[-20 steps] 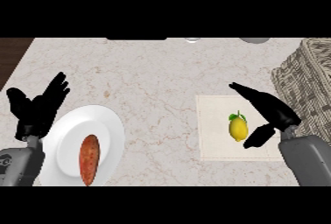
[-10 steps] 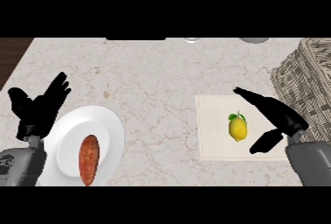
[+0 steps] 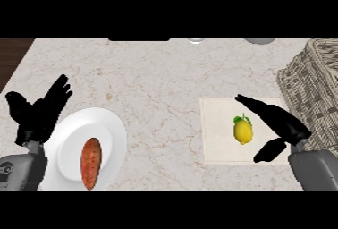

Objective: Pick the lemon from the placemat and place it in the basket

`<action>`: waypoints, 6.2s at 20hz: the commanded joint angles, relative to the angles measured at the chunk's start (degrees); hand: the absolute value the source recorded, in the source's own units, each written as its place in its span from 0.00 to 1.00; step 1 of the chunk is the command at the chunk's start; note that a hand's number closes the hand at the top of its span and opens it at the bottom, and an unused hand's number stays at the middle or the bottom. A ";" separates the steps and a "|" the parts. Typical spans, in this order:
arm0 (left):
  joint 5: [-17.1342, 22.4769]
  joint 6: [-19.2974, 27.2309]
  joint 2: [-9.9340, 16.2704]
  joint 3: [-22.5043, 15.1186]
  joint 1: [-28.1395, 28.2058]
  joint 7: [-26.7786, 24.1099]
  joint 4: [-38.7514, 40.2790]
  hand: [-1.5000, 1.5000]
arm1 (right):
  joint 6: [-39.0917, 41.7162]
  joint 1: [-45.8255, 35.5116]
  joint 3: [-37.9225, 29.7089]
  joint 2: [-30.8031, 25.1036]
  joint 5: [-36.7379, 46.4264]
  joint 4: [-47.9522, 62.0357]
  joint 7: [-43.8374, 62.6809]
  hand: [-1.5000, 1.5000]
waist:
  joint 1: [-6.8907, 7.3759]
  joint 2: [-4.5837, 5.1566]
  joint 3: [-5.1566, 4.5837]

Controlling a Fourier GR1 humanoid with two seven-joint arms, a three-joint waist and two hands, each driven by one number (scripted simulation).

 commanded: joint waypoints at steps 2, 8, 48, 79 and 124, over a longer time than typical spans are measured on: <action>-0.43 -0.80 0.01 1.48 0.64 0.98 -0.77 0.50 | 0.35 0.84 0.59 1.05 3.56 -2.41 2.67 0.00 | 0.00 -0.02 0.00; -2.73 -0.96 -2.15 0.16 2.13 -2.56 -0.09 0.50 | -5.98 -0.22 3.06 5.01 8.93 5.12 1.01 0.00 | 0.08 0.03 0.00; -2.43 -3.94 -1.80 0.13 -5.33 -0.36 2.61 0.50 | -66.70 -54.50 -24.94 15.54 45.94 38.02 75.69 1.00 | 6.61 2.11 -0.26; -2.43 -2.23 -2.53 1.14 -4.43 1.31 1.42 0.50 | -57.86 -62.99 -37.59 -5.04 72.42 53.28 88.67 1.00 | 2.21 0.83 0.00; -1.92 -2.40 -1.28 4.78 2.39 -0.19 0.53 0.50 | -75.67 -31.83 -53.25 19.09 63.94 -9.29 72.16 0.00 | -3.12 -1.76 -0.13</action>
